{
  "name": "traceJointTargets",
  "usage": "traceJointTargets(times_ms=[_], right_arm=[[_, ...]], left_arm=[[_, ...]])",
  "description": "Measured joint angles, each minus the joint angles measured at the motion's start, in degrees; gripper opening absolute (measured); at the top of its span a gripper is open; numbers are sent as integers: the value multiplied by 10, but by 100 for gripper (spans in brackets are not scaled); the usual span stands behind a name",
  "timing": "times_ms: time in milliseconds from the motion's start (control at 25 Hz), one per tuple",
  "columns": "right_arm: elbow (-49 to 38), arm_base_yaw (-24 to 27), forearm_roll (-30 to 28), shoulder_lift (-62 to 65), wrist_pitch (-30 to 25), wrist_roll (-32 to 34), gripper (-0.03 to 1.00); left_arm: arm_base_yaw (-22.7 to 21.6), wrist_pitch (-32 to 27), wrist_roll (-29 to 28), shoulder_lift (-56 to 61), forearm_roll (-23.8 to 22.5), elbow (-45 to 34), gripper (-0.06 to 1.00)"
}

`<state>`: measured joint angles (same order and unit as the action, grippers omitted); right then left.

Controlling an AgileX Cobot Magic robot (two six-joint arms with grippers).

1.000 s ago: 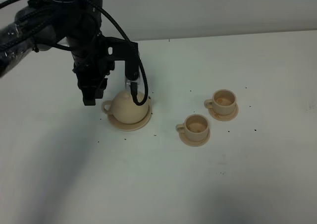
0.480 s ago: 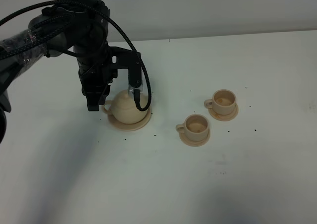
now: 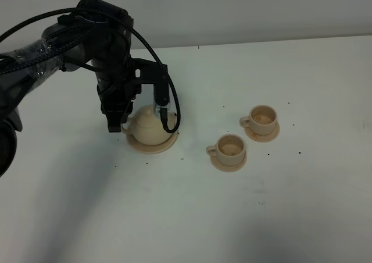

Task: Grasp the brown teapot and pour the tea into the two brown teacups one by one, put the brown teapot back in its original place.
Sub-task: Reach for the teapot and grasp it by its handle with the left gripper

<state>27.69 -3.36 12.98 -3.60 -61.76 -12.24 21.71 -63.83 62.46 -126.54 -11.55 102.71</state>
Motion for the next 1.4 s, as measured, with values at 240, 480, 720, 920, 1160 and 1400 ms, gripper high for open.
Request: traceJointTargets(times_ms=[240, 480, 720, 920, 1160, 1400], right_arm=[[0, 0, 0, 0, 0, 0, 20], [0, 0, 0, 0, 0, 0, 20], [0, 0, 0, 0, 0, 0, 20], [0, 0, 0, 0, 0, 0, 20], [0, 0, 0, 0, 0, 0, 20], [0, 0, 0, 0, 0, 0, 20]], left_arm=[[0, -4, 0, -12, -1, 0, 31], [0, -2, -3, -20, -1, 0, 31], [0, 15, -16, -20, -1, 0, 31], [0, 15, -18, -20, -1, 0, 31], [0, 17, -18, -22, -1, 0, 31], [0, 17, -19, -29, -1, 0, 31]])
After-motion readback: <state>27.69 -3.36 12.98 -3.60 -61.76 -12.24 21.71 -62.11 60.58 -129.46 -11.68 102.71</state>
